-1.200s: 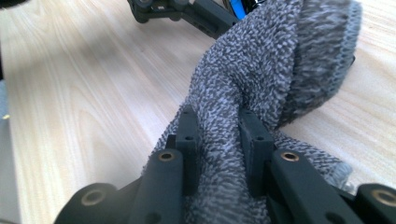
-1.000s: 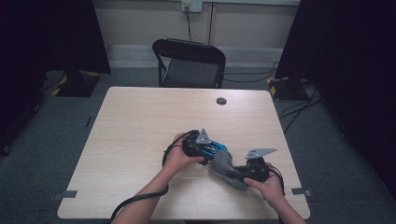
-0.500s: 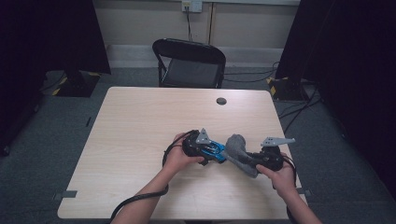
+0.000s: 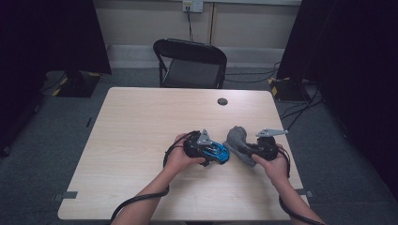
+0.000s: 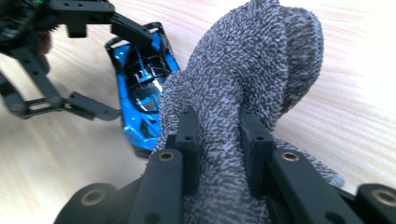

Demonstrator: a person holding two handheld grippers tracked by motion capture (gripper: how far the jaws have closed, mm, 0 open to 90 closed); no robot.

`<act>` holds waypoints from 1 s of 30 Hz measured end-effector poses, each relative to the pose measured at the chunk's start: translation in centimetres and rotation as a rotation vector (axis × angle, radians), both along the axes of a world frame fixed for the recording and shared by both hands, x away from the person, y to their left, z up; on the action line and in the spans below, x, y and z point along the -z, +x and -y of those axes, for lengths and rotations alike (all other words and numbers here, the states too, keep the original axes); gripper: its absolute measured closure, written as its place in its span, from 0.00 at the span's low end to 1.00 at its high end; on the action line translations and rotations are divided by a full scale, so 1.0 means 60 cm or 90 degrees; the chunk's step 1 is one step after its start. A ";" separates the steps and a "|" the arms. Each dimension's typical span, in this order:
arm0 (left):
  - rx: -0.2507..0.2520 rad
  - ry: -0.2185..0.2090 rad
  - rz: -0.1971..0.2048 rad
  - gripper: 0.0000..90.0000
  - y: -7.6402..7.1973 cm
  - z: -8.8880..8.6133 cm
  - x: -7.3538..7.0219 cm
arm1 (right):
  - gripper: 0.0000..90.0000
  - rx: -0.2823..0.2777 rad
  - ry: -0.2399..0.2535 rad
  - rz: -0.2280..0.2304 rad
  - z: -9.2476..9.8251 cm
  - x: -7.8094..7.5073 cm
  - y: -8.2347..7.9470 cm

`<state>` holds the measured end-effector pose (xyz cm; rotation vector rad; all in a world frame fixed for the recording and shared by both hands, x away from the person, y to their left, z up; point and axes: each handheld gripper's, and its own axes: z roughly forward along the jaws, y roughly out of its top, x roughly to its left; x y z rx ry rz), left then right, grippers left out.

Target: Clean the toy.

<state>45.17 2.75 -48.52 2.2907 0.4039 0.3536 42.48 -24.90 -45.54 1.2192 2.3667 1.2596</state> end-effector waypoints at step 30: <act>0.002 -0.002 -0.002 0.17 0.000 0.003 0.000 | 0.81 -0.016 -0.060 -0.003 -0.026 0.042 0.001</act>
